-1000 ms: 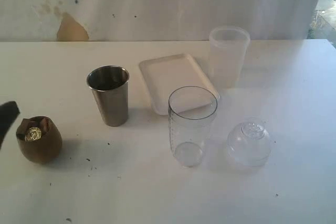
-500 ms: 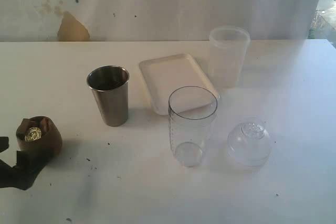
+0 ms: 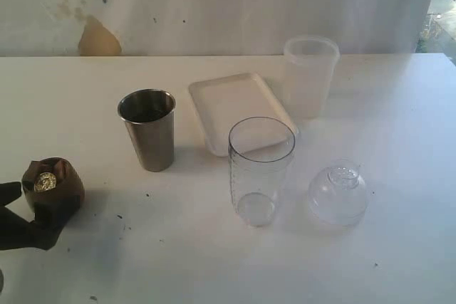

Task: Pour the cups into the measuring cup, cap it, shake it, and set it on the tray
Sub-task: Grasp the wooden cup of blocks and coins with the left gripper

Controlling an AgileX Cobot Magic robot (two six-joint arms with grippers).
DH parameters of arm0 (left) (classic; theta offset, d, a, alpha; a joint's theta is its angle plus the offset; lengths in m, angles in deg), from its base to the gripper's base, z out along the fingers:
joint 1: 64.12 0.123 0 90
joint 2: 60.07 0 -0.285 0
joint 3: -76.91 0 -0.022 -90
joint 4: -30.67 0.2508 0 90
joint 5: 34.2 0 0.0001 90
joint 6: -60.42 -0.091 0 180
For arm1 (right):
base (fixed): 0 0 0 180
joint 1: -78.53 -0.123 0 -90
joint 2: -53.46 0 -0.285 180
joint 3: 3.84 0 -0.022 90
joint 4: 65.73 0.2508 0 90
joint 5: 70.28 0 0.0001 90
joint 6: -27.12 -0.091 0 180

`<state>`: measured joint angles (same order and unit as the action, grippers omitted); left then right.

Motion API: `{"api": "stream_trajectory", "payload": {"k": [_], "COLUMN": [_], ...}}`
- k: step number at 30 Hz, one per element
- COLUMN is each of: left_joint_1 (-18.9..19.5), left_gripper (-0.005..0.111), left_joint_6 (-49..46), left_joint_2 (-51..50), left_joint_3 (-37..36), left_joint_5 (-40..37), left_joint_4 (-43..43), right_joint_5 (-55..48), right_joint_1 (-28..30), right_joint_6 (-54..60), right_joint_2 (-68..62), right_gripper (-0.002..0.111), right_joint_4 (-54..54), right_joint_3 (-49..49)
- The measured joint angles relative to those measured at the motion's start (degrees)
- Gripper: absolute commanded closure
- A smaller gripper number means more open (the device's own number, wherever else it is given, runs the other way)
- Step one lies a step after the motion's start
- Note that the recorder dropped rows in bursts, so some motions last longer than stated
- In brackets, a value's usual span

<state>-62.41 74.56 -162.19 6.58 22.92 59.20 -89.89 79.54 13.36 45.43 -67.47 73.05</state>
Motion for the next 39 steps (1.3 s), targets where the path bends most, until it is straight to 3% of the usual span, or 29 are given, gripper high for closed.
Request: {"api": "stream_trajectory", "payload": {"k": [21,28,39], "left_joint_1": [0.0,0.0,0.0], "left_gripper": [0.002,0.002,0.002], "left_joint_6": [-8.18,-9.9,-9.67], "left_joint_2": [-18.62,-18.96,-19.45], "left_joint_3": [8.57,8.79,10.49], "left_joint_5": [6.86,10.62,10.01], "left_joint_4": [-1.42,-1.45,-3.01], "right_joint_5": [0.0,0.0,0.0], "right_joint_1": [0.0,0.0,0.0], "right_joint_6": [0.0,0.0,0.0], "right_joint_2": [0.0,0.0,0.0], "right_gripper": [0.107,0.107,0.107], "right_joint_4": [0.0,0.0,0.0], "right_joint_3": [0.0,0.0,0.0]}}
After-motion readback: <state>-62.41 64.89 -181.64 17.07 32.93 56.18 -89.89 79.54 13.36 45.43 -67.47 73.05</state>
